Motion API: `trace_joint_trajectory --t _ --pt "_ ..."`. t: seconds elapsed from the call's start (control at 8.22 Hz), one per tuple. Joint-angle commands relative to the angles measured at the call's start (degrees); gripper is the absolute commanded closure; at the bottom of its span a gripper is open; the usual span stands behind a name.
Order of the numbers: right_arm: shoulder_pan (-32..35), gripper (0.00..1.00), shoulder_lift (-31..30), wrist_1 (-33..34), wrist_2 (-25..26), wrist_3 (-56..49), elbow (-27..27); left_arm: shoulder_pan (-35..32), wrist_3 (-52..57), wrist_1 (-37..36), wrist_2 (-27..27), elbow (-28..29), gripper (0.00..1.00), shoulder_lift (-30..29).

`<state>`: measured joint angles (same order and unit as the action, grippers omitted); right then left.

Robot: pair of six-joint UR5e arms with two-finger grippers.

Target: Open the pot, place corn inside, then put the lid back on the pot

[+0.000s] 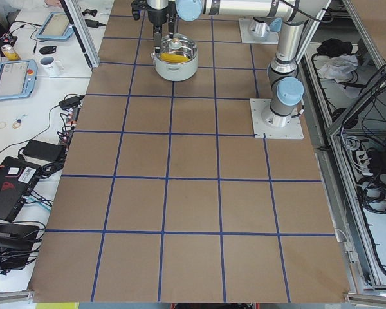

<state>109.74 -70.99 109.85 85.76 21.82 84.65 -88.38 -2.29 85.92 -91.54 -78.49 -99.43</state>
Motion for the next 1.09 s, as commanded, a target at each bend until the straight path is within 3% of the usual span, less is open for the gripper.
trace_joint_trajectory --t 0.0,0.36,0.73,0.97 --pt "-4.43 0.24 -5.28 -7.16 0.54 -7.80 -0.10 -0.03 0.00 0.03 0.04 0.00 0.00 -0.07" --pt "-10.23 0.21 -16.16 -21.30 3.53 -16.95 0.08 -0.12 0.00 0.03 0.04 0.00 0.00 -0.07" --pt "-12.00 0.19 -18.66 -21.53 9.58 -24.86 0.34 -0.12 0.00 -0.14 0.04 0.09 0.00 0.02" --pt "-13.06 0.17 -18.75 -21.35 9.51 -25.86 0.52 -0.30 -0.09 -0.14 0.04 0.09 0.00 0.11"
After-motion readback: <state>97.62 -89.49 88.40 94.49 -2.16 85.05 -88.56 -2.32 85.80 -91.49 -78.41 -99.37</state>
